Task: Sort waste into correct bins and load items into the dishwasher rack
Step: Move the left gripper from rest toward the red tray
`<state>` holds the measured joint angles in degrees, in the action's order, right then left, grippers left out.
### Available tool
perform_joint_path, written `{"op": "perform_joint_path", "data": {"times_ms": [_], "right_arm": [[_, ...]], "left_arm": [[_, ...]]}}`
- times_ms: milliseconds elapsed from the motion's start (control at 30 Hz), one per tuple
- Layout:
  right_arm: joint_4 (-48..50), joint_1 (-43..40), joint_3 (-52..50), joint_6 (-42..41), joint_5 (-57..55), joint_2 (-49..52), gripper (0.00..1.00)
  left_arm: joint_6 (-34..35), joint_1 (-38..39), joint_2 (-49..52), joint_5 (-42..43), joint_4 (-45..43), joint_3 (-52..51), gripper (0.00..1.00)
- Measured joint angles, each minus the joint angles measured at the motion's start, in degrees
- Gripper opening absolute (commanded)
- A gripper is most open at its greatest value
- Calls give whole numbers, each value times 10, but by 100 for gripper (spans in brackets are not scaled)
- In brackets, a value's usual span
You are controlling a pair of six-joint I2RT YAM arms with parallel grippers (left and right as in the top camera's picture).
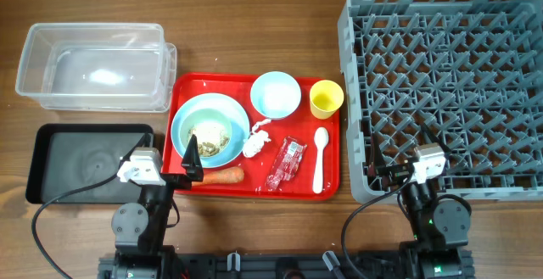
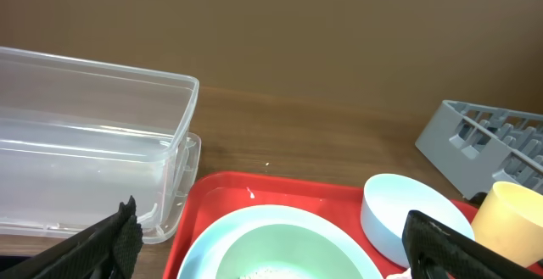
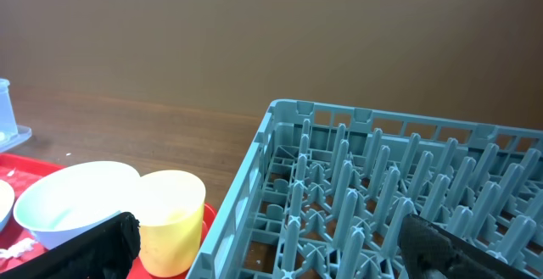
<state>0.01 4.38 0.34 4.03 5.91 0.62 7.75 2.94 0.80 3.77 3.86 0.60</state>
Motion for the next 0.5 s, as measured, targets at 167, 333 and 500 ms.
{"op": "perform_joint_path", "data": {"times_ms": [167,333,500], "right_arm": [[0,0,0,0,0,0,100],[0,0,0,-11,0,0,100],[-15,0,1,-16,0,4,100]], "left_arm": [[0,0,0,0,0,0,100],[0,0,0,0,0,0,100],[0,0,0,0,0,0,100]]}}
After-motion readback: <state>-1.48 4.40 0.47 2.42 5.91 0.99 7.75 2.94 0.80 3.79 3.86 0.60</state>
